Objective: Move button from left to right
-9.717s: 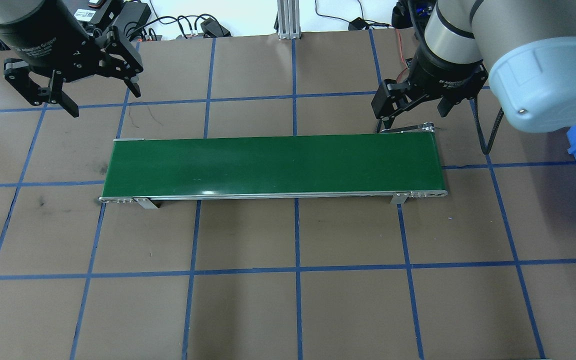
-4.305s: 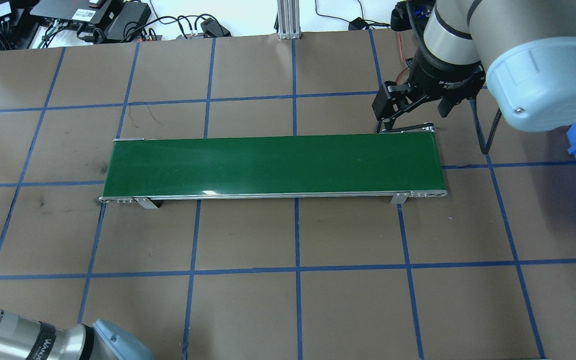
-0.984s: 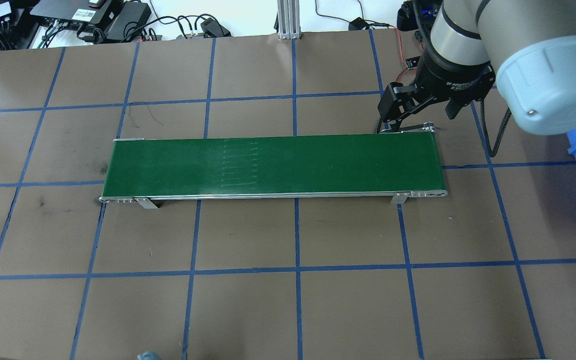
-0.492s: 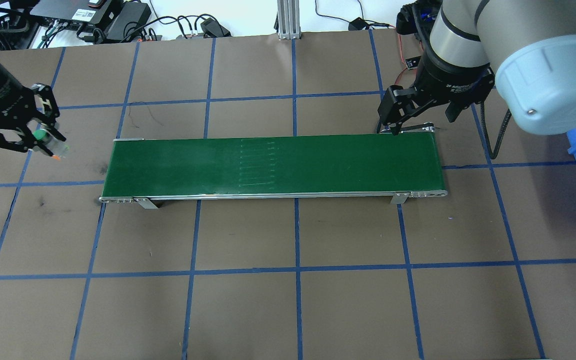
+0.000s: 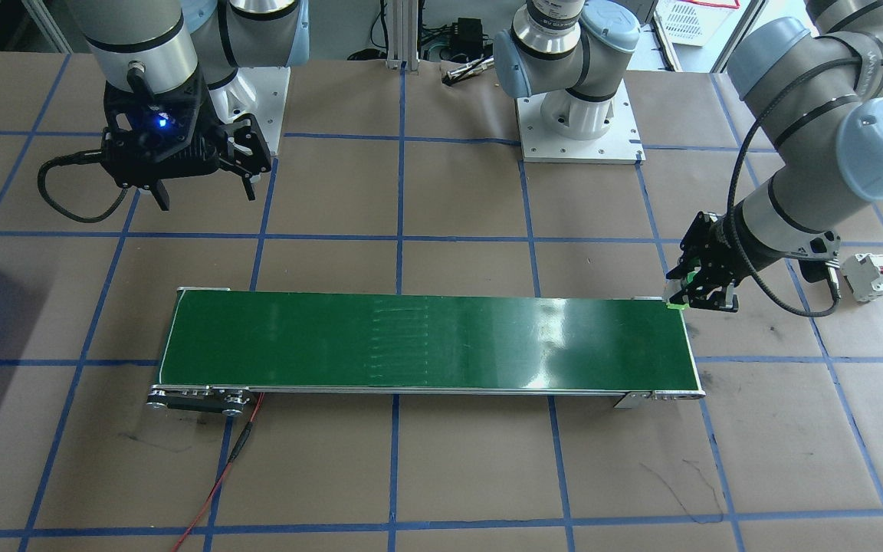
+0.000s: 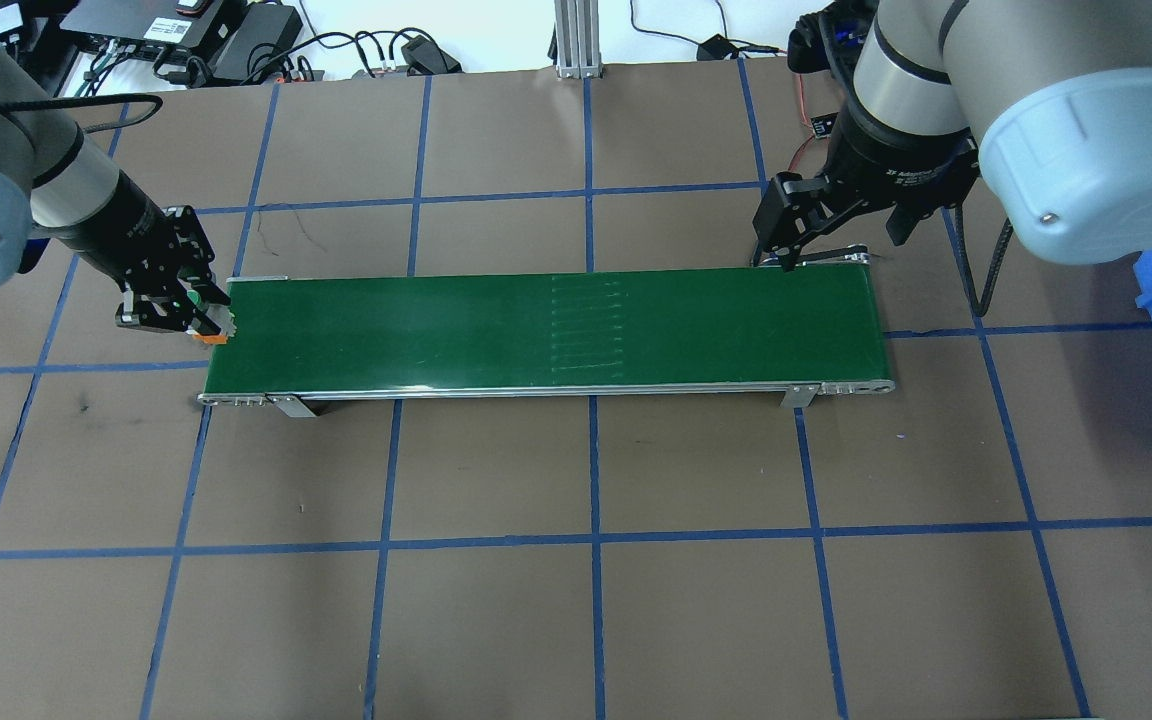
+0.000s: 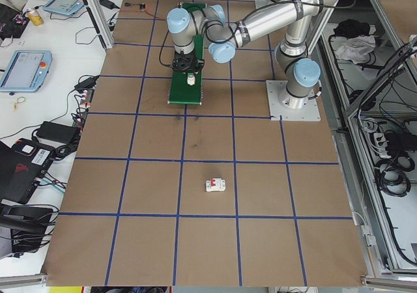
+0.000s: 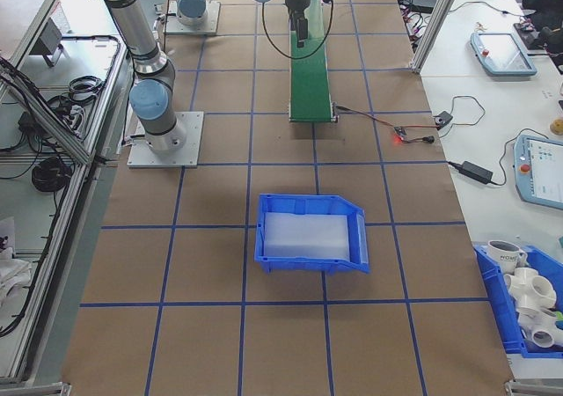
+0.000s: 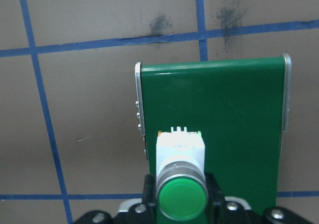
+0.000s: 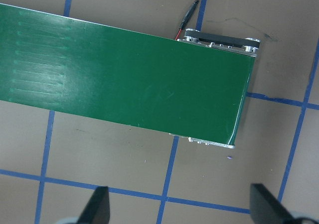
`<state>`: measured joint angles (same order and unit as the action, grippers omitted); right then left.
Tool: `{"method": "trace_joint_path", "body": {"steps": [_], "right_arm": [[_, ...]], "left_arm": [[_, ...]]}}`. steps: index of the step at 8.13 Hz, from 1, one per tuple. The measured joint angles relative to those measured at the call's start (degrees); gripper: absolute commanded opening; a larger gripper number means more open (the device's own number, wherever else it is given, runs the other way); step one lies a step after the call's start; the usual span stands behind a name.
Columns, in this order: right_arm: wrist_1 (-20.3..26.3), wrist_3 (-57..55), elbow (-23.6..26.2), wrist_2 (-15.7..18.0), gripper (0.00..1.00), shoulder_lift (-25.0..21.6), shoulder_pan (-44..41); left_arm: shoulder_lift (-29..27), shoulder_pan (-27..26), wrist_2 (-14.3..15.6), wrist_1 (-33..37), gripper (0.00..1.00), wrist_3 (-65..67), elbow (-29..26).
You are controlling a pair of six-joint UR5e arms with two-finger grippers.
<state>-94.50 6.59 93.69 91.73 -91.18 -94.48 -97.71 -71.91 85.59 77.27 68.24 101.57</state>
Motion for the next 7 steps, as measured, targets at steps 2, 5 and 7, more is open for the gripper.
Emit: {"method": "trace_joint_path", "body": {"steps": [2, 5, 7], "right_arm": [[0.1, 0.1, 0.2, 0.0, 0.99, 0.0, 0.0], [0.1, 0.2, 0.6, 0.0, 0.98, 0.2, 0.0], [-0.1, 0.1, 0.8, 0.0, 0.98, 0.5, 0.0]], "left_arm": [[-0.3, 0.0, -0.2, -9.3, 0.02, -0.2, 5.3], [-1.8, 0.0, -0.5, -12.5, 0.02, -1.4, 6.9], [-2.8, 0.0, -0.6, -12.7, 0.21, -1.9, 7.0]]}}
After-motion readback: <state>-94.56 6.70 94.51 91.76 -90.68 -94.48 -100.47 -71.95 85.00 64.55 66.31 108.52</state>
